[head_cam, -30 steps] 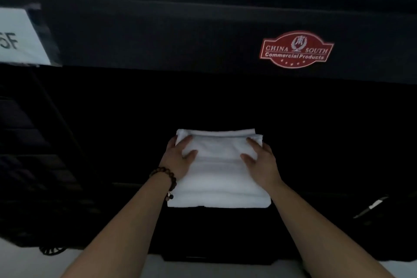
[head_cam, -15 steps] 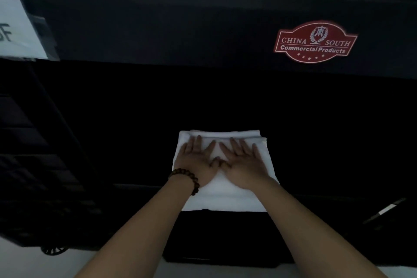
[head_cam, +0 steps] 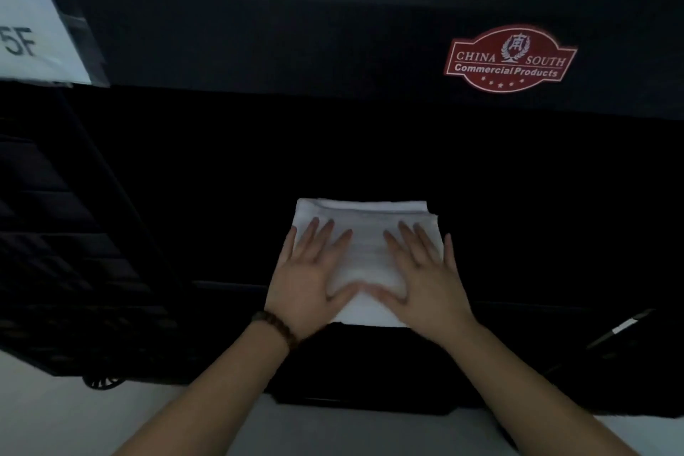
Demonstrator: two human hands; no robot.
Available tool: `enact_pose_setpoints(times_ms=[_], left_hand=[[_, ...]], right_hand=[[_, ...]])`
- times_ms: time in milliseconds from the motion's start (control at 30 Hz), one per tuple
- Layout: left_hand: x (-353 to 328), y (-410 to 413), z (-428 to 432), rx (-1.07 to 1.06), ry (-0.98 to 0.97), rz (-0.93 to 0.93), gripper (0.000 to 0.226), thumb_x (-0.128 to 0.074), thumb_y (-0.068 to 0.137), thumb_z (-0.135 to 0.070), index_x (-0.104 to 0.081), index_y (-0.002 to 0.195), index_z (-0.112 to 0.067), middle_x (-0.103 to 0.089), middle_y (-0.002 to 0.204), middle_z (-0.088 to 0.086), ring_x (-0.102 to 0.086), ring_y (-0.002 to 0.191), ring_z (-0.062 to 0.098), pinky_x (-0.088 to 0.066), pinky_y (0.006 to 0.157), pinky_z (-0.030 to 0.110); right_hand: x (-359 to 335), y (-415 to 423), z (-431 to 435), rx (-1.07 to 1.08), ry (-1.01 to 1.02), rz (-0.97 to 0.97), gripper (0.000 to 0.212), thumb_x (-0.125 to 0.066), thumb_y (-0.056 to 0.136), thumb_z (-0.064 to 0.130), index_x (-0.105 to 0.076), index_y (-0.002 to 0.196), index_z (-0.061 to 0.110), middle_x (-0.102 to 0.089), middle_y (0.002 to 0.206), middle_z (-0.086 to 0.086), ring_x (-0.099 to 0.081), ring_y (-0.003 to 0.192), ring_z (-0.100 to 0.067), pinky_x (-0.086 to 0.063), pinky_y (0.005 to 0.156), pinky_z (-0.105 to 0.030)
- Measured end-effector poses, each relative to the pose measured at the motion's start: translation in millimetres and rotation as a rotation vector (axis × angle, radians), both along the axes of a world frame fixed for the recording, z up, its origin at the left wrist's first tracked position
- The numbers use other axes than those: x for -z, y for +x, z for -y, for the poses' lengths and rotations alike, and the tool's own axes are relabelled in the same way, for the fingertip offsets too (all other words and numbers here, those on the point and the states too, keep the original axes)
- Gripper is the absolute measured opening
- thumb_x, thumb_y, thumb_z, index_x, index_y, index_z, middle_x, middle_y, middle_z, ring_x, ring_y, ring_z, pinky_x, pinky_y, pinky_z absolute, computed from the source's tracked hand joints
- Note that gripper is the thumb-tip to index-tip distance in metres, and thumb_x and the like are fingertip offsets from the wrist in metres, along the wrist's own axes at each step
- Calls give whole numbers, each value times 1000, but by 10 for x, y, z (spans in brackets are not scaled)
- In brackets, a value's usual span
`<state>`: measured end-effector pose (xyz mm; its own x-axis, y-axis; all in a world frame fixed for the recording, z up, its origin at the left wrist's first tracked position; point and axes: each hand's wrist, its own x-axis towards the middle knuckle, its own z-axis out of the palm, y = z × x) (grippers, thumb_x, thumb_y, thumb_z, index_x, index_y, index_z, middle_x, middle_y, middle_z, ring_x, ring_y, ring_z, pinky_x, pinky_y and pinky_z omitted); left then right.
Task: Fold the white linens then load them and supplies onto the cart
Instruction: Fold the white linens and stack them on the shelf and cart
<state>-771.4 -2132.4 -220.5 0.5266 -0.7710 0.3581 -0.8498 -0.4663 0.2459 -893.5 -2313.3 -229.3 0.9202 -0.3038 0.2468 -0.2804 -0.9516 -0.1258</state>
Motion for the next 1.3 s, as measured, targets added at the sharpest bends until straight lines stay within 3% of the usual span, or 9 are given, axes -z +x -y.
enact_pose_setpoints(times_ms=[100, 200, 333, 400, 667, 767, 833, 1000, 1300], left_hand=[[262, -229, -161, 40, 145, 169, 101, -52, 73, -80, -24, 152, -23, -25, 156, 11, -16, 146, 30, -13, 114, 57], [485, -252, -239, -10, 298, 225, 122, -76, 56, -65, -15, 154, -26, -22, 157, 15, -17, 145, 37, -19, 109, 65], [573, -236, -197, -60, 261, 285, 101, -73, 69, -37, -18, 153, -27, -33, 151, 18, -28, 140, 38, -21, 108, 66], [573, -223, -178, -74, 225, 313, 87, -59, 76, -30, -19, 153, -28, -37, 148, 18, -32, 138, 38, -23, 108, 65], [246, 127, -2, -32, 193, 252, 85, -76, 67, -23, -41, 145, -26, -51, 140, 12, -47, 128, 36, -33, 105, 61], [173, 241, 134, -76, 215, 143, 68, -47, 84, -35, -27, 150, -29, -35, 152, 9, -31, 140, 35, -18, 113, 59], [234, 238, 194, -80, 210, 121, 74, -50, 87, -42, -16, 152, -31, -22, 158, 4, -17, 146, 31, -9, 116, 58], [429, 84, 253, -54, 40, 112, 76, -49, 86, -51, -26, 151, -20, -19, 159, 8, -10, 147, 33, -10, 115, 60], [517, 344, 408, -94, 171, 111, 74, -35, 90, -56, -13, 153, -25, -4, 161, 5, 6, 148, 32, -4, 117, 57]], right_hand=[[132, -217, -255, -60, -156, -81, 106, -44, 71, 85, -22, 152, 22, -25, 157, -10, -20, 145, -30, -1, 110, -68], [257, -250, -301, -32, -249, -146, 117, -70, 60, 74, -21, 152, 20, -30, 153, -18, -28, 142, -37, -11, 104, -75], [325, -234, -277, -14, -307, -133, 114, -84, 58, 43, -23, 151, 22, -38, 148, -18, -36, 137, -36, -16, 103, -76], [325, -229, -251, -16, -309, -117, 112, -85, 56, 36, -26, 150, 22, -41, 146, -16, -40, 135, -35, -17, 103, -76], [71, 74, -54, 15, -278, -97, 102, -87, 53, 33, -42, 144, 24, -52, 139, -7, -50, 126, -29, -23, 102, -75], [49, 248, 4, 66, -225, -146, 95, -74, 75, 34, -18, 152, 30, -33, 153, -3, -31, 140, -26, -8, 107, -73], [124, 283, 26, 69, -184, -119, 91, -60, 84, 42, -2, 153, 32, -15, 159, -5, -12, 146, -27, 2, 108, -72], [326, 216, -118, 70, -108, 31, 87, -52, 83, 55, -13, 154, 23, -8, 160, -15, -6, 147, -37, -4, 110, -70], [479, 427, 65, 102, -85, -10, 83, -42, 87, 57, -2, 154, 28, 6, 161, -10, 6, 147, -33, -1, 112, -67]])
